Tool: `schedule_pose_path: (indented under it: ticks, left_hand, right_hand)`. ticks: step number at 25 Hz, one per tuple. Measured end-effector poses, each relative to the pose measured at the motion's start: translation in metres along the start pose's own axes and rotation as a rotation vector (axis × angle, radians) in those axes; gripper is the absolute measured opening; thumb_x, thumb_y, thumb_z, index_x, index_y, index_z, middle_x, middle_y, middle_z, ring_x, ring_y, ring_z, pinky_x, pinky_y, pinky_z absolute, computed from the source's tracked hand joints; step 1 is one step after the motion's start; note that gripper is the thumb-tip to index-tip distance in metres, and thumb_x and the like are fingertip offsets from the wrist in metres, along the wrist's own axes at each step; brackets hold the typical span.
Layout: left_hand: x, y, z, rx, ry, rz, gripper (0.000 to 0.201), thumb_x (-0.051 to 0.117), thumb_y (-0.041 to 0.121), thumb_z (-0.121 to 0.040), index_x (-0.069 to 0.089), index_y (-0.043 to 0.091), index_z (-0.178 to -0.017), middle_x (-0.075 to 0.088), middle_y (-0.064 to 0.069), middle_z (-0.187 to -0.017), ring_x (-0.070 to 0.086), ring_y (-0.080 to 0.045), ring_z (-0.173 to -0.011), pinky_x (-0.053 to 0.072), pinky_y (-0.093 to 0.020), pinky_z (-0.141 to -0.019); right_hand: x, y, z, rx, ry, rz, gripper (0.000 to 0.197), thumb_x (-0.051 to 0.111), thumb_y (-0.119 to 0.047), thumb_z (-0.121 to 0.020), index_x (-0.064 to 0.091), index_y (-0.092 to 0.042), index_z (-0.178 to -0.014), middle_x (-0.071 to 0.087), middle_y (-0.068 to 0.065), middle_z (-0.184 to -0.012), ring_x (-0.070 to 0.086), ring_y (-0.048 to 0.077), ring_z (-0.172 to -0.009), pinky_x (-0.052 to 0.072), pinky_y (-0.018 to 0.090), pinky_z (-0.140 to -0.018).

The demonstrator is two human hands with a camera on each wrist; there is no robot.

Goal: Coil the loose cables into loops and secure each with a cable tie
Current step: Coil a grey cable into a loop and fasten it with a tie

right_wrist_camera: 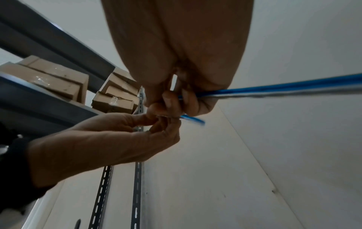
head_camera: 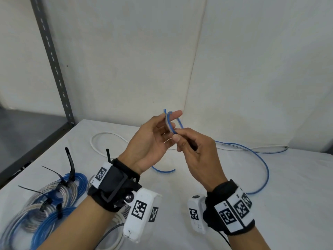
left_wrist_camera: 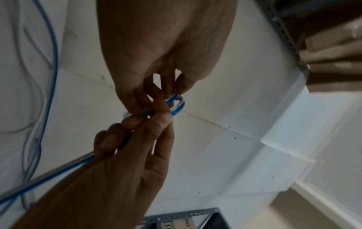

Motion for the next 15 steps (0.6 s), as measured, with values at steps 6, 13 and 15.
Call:
schedule_pose_path:
  ticks: [6,13,15]
  left_hand:
    - [-0.0061,0.0005,-0.0012,0.019,0.064,-0.180,0.034,0.052,0.026,-0.104,0.074,0.002,-0.114,0.070,-0.007,-0.089,0.068,-0.018,-0.078,0.058,-0.034,-0.075]
    - [-0.0049,0.0011,0.0005,0.099,0.090,-0.349,0.039,0.044,0.032,-0.108,0.070,0.004,-0.097,0.057,0.000,-0.067,0.063,-0.014,-0.063,0.055,-0.026,-0.060]
    - [-0.0015,-0.0011,0.0012,0.094,0.120,-0.283,0.038,0.040,0.031,-0.110,0.060,0.009,-0.086,0.043,0.002,-0.061,0.054,-0.013,-0.057,0.051,-0.026,-0.055]
  right_hand:
    - [0.0035,-0.0025,0.0013,0.006,-0.061,0.108,0.012,0.062,-0.020,-0.101,0.072,-0.027,-0.099,0.061,-0.015,-0.067,0.056,0.006,-0.062,0.039,0.011,-0.062]
    - [0.0063,-0.0008,0.0037,0.075,-0.130,0.144,0.010,0.069,-0.022,-0.096,0.076,-0.016,-0.093,0.063,-0.008,-0.064,0.059,0.005,-0.058,0.041,0.010,-0.059]
    - [0.0086,-0.0028,0.0048,0.140,-0.152,0.098,0.014,0.075,-0.026,-0.091,0.074,-0.013,-0.084,0.066,-0.002,-0.063,0.060,0.007,-0.054,0.045,0.013,-0.056]
Point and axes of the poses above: each hand's wrist, its own z-axis away from the middle knuckle, its own x-axis out of the palm, y = z × x, the point moved 2 cm from there along -z, towards the middle knuckle
